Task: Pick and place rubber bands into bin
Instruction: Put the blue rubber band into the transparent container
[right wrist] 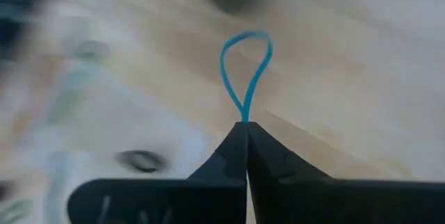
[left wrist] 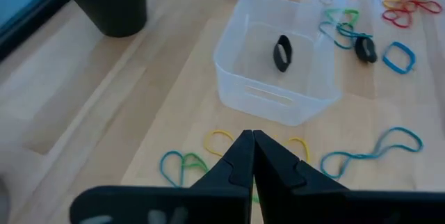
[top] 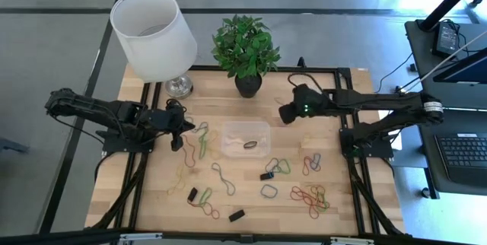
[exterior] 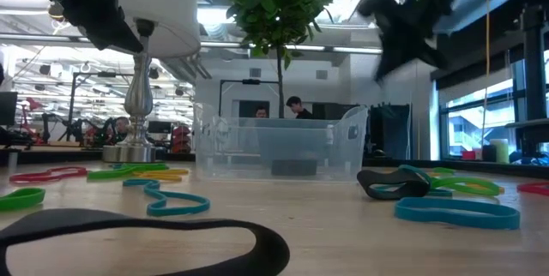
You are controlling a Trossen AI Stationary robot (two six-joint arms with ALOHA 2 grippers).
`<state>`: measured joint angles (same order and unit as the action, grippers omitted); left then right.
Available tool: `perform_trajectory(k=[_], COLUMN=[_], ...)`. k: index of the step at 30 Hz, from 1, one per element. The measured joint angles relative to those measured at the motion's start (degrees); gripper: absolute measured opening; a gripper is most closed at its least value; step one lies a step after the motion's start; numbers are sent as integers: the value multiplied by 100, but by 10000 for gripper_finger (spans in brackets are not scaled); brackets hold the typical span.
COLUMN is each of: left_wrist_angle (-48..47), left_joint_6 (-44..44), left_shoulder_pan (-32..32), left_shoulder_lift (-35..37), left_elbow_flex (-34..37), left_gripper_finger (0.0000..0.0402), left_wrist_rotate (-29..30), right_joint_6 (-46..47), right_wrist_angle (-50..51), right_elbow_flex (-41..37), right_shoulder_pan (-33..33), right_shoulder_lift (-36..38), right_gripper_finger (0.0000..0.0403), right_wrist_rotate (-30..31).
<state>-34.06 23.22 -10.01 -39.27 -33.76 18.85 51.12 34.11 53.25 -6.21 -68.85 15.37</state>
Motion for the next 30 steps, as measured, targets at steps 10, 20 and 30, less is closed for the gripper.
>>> perform_trajectory(k=[10, 20, 30], left_wrist_angle=[4, 5, 7], left_joint_6=[-1, -43, 155], left_shoulder_pan=[0, -1, -1], left_shoulder_lift=[-2, -2, -2], left_elbow_flex=[0, 0, 0], left_gripper_finger=[3, 2, 5], left_wrist_rotate=[80, 65, 49], right_joint_6=[-1570, -2502, -2618], right_wrist_angle=[-1664, -1281, 287], right_elbow_flex=[1104, 2598, 3472], right_shoulder_pan=[1012, 1221, 1209], right_shoulder_lift=[-878, -3055, -4250], right_gripper_finger=[0, 0, 0], right_wrist_rotate=[60, -281, -499])
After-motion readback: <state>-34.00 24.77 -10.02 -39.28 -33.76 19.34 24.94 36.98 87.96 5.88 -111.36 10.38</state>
